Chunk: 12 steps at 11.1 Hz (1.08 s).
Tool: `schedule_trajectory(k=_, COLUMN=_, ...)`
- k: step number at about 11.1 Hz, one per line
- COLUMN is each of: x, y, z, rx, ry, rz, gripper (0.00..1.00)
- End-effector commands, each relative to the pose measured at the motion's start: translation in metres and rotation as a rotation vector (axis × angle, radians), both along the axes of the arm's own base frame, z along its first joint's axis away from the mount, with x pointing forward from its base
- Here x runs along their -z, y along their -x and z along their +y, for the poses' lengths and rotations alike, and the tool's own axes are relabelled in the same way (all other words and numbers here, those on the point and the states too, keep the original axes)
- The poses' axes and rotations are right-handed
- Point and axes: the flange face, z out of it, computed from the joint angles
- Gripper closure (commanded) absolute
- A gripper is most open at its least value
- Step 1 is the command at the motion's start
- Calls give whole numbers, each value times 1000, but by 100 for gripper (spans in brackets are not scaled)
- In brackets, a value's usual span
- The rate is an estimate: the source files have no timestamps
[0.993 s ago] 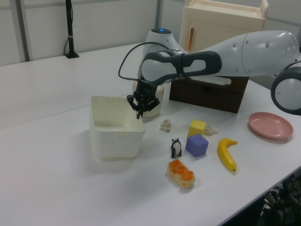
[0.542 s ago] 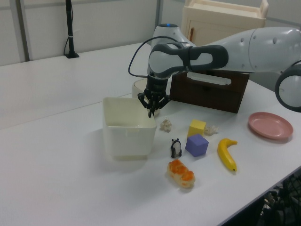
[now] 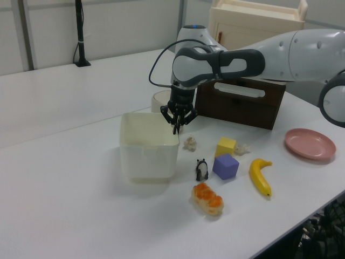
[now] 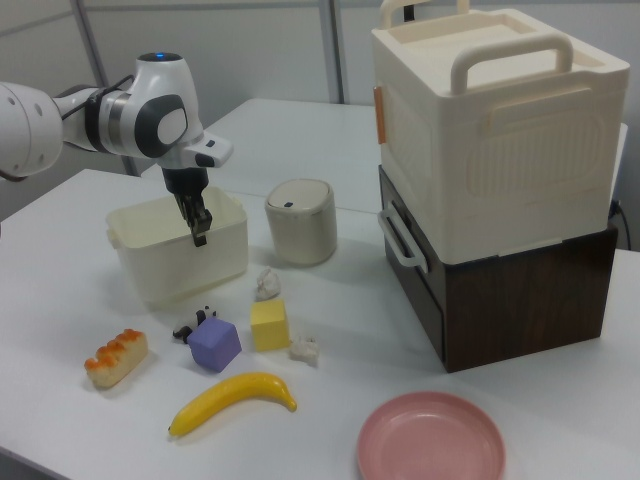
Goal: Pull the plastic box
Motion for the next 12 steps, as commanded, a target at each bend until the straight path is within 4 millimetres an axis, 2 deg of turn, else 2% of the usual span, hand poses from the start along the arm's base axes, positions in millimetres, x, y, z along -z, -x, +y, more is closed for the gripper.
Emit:
schedule_trajectory(k=1, x=-8, y=13, z=-3, rx=24, ry=14, rz=17, gripper=88)
schedule_trajectory(k=2, x=-6, y=13, z=-3, rx=22, ry=15, rz=17, gripper=62)
schedule_trajectory(k=3, x=-6, y=12, z=-3, rx=21, ry=16, rz=17, gripper=30)
schedule_trajectory(k=5, x=-7, y=13, z=-3, rx=18, ry=19, rz=16, gripper=20)
schedule_trajectory(k=6, x=-8, y=14, z=-2, rx=12, ry=21, rz=20, gripper=0)
schedule_trajectory(k=7, x=-10, y=16, z=-1, rx=-21, ry=23, rz=32, gripper=0)
schedule_trajectory(k=9, x=-37, y=19, z=-7, rx=-126, ry=13, rz=-10, gripper=0)
schedule_trajectory(k=11, x=-67, y=25, z=-21, rx=-150, ry=11, rz=-50, gripper=0)
schedule_trajectory(k=12, x=-78, y=31, z=-39, rx=-178, ry=15, rz=-29, gripper=0)
